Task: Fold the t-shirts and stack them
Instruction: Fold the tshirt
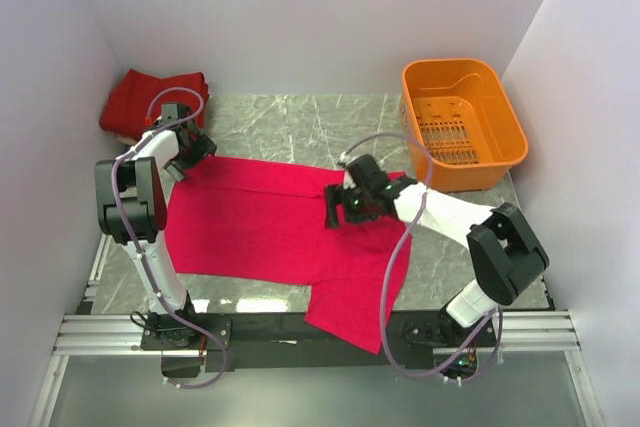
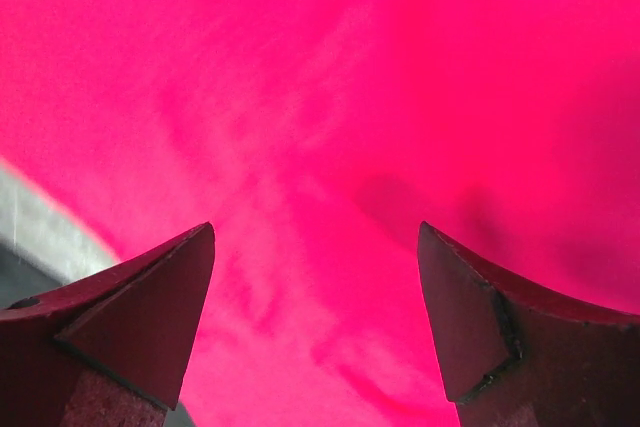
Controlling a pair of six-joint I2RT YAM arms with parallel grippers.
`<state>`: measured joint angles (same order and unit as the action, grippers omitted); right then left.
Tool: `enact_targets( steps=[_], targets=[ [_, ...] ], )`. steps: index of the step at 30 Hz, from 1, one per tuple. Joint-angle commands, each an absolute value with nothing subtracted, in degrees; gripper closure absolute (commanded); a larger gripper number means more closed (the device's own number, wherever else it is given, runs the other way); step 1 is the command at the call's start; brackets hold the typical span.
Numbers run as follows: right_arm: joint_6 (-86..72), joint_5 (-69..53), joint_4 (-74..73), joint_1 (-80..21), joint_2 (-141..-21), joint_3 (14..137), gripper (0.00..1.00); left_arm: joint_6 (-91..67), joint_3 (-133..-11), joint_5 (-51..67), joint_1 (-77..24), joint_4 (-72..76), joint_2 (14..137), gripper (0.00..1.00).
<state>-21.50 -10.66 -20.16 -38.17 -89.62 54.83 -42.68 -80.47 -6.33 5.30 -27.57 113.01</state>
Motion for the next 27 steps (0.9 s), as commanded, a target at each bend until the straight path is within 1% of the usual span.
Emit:
enact_targets(
  steps=[1,5,6,9,12,13,15,22,27],
  targets=[
    [-23.5,-5.6,-21.4,-31.4,-88.3,58.7,0.11,-41.9,-80.3,-8.0,5.8,-27.7,109.9,0.01],
    [-22.8,1.5,-22.7,-28.7,-93.9,63.0,0.11,-42.3,-79.4,-7.4,6.6,-27.3,110.2,0.01],
    [-22.9,3.0,-23.0,-28.2,-96.9,64.2,0.11,-42.3,-78.9,-7.2,6.9,-27.3,110.3,0.01],
    [-23.6,5.1,-23.9,-25.8,-101.7,68.1,0.12,-42.3,-78.7,-7.6,7.7,-27.8,110.8,0.01],
    [-23.1,5.5,-24.5,-24.3,-106.2,71.4,0.12,-42.5,-77.7,-7.6,8.3,-27.3,110.7,0.0],
    [-22.6,5.7,-26.9,-23.9,-109.5,75.1,0.12,-42.7,-77.6,-7.5,8.9,-27.4,111.1,0.01],
    [-22.3,6.2,-27.9,-23.6,-112.1,76.5,0.12,-42.9,-77.8,-8.1,9.0,-27.9,111.4,0.0],
    [-23.9,5.5,-31.7,-22.2,-118.4,83.2,0.12,-44.9,-78.1,-9.0,9.6,-28.3,112.3,0.0],
    [-22.9,5.3,-33.2,-21.7,-122.2,88.9,0.12,-45.6,-82.1,-8.3,9.6,-29.0,114.9,0.01]
  ],
)
